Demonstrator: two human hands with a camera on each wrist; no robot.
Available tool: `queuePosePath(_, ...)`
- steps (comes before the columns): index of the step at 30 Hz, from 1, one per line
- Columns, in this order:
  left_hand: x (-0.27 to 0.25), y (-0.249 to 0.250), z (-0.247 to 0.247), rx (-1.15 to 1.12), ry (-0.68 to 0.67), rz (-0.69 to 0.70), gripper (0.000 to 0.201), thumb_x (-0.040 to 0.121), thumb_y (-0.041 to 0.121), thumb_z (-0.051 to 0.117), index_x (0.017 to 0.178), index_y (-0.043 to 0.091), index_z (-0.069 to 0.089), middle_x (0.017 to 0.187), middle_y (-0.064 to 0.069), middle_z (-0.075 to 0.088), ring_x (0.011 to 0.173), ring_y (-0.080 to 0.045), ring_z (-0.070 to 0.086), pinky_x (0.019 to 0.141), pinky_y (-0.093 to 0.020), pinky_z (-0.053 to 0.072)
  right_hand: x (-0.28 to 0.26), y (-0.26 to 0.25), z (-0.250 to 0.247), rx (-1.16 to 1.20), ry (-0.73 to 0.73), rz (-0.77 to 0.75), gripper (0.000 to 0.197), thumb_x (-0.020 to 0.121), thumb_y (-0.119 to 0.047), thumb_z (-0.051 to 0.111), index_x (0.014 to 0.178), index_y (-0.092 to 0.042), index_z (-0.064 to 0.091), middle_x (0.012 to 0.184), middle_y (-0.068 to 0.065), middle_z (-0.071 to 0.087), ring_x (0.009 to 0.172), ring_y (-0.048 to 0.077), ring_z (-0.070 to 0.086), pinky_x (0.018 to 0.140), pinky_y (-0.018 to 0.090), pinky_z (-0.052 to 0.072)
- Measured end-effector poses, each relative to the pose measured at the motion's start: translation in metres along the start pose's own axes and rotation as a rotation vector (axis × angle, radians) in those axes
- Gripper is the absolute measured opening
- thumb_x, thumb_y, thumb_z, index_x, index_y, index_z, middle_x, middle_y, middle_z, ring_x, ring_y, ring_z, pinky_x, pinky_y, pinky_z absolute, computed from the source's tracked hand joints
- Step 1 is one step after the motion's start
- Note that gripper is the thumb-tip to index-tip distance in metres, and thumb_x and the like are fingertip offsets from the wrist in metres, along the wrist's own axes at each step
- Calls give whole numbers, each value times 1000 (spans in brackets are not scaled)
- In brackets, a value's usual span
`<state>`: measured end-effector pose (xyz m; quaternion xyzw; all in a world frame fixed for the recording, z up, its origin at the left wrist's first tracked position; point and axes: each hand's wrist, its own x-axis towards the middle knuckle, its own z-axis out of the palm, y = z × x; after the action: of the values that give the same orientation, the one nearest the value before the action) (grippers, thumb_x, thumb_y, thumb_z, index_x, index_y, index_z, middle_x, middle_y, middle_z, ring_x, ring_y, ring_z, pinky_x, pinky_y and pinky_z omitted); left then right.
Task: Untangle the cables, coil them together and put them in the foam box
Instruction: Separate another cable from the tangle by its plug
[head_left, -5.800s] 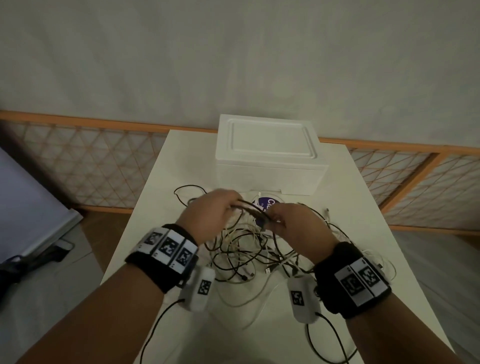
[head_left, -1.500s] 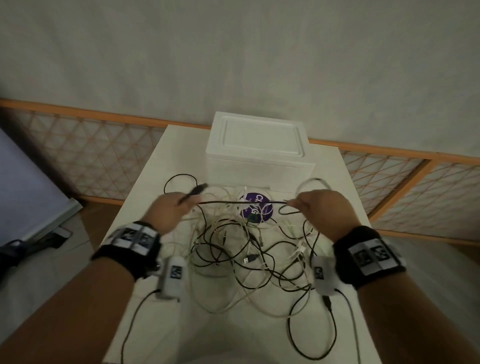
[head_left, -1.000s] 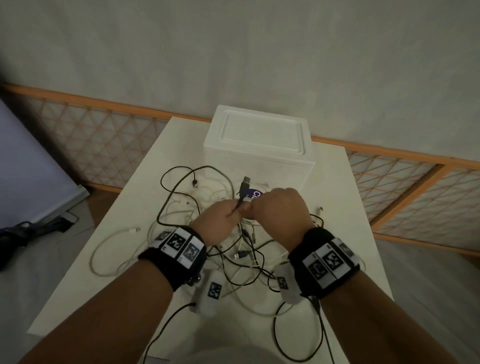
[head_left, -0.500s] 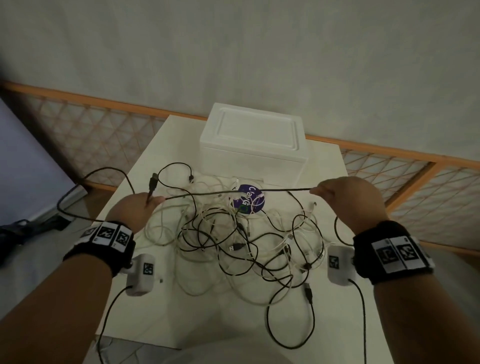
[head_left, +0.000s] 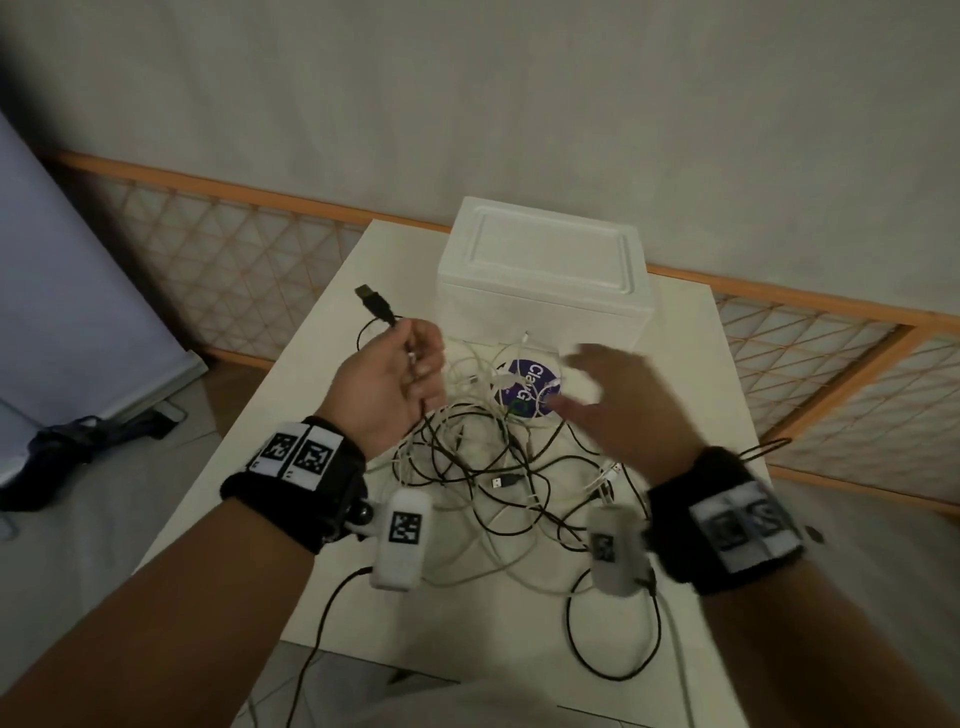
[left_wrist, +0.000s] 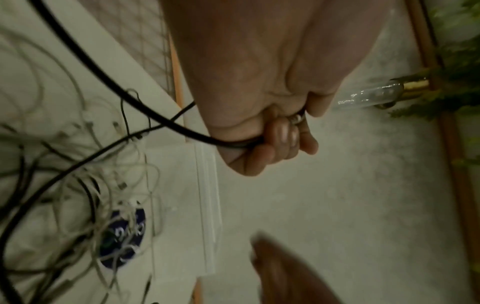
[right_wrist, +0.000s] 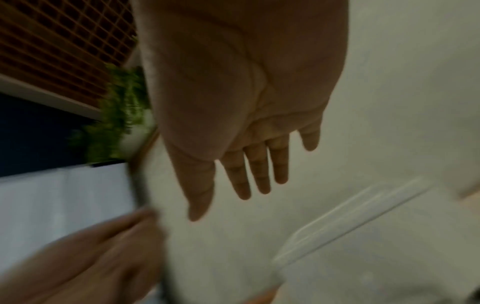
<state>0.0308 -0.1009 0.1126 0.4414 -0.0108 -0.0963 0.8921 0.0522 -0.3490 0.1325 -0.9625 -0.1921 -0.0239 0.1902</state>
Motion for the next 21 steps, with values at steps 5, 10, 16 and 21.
queuePosePath(5,-12,20,9,-90,-140,137,36,96,30,32,83,13,60,63,1,48,55,-11,42,58,-24,42,12,-100,65,393,-260,-202,33,93,-34,58,114,-10,61,113,4,65,100,15,59,85,23,41)
queuePosePath(10,-27,48,-8,-389,-227,244,32,95,33,37,83,14,60,73,0,57,68,-12,54,75,-27,48,14,-119,86,705,-318,-292,51,89,-24,66,134,-13,46,130,-5,52,121,11,50,105,33,40)
queuePosePath(16,-26,53,-21,-532,-150,239,36,97,32,35,74,12,55,67,-1,53,60,-13,52,69,-27,50,29,-156,79,1104,-219,-110,17,86,-9,60,102,-1,60,90,6,65,87,17,60,83,36,46)
queuePosePath(21,-26,69,-58,-462,77,237,33,94,33,41,66,17,49,51,6,41,45,-8,39,55,-22,45,39,-123,47,549,-33,-178,21,90,-33,62,74,-20,62,61,-3,55,58,7,51,60,25,39)
